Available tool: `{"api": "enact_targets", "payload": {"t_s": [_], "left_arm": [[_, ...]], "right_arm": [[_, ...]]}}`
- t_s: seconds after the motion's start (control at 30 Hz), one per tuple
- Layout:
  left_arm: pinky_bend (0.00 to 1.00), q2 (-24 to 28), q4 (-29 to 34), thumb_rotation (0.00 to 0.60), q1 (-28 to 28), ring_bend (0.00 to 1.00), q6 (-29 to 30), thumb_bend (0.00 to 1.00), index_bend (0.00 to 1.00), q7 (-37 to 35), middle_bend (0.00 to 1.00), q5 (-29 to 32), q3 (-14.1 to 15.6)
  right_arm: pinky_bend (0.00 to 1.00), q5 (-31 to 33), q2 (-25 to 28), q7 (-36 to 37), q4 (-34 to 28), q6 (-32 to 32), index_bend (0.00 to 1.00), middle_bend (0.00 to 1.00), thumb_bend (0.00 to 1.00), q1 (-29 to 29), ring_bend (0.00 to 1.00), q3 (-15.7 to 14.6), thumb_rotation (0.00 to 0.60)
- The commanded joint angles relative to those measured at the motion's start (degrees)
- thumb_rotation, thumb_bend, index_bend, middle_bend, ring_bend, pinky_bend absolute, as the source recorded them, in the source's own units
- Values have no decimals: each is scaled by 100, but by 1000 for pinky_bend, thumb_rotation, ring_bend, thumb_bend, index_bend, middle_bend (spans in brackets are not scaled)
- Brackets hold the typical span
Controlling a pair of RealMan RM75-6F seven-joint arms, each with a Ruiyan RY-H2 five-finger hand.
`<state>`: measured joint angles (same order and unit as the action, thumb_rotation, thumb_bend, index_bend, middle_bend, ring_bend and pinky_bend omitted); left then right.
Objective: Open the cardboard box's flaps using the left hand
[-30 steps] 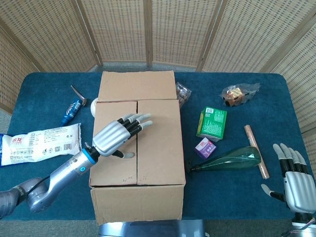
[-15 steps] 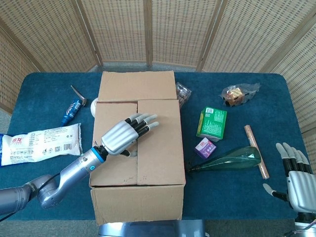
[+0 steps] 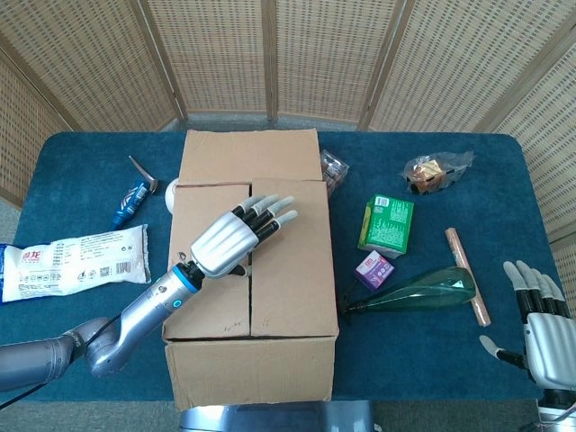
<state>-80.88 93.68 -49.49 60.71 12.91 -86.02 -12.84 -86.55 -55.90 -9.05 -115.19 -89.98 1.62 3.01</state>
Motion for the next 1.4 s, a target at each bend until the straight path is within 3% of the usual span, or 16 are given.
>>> {"api": "enact_targets", "payload": {"t_s": [0.03,0.3,0.57,0.73,0.87,1.03,1.2,1.4], "left_arm": [[143,-30,-2,600,-2,0,144,0,0,-29,0,-47,-92],[146,-103,230,600,-184,0,391,0,0,31,0,113,-557],[144,-943,-324,600,-1068,0,100,0,0,499,0,858,-1313],[146,-1588,-764,600,-1521,0,26,0,0,807,0,1414,-1527],[147,-1911,-1006,600,-1726,0,26,0,0,1008,0,1629,-1503],[148,-1909,-1019,600,-1734,0,97,0,0,1077,0,1627,-1414],[146,-1512,-703,600,-1524,0,105,0,0,1045,0,1549,-1212],[119,-799,-91,600,-1245,0,-319,0,0,1093,0,1773,-850]], "right_arm": [[0,-8,6,9,-7,-2,0,0,0,3,0,-4,600],[0,-33,43,61,-31,-34,0,0,0,27,0,-15,600],[0,41,41,49,-31,19,0,0,0,0,0,8,600],[0,172,61,96,-4,64,0,0,0,-30,0,60,600],[0,184,99,164,-18,53,0,0,0,-27,0,75,600],[0,173,136,213,-37,38,0,0,0,-20,0,77,600],[0,136,147,225,-45,50,0,0,0,-15,0,50,600],[0,71,127,169,-57,19,0,0,0,6,0,15,600]]}}
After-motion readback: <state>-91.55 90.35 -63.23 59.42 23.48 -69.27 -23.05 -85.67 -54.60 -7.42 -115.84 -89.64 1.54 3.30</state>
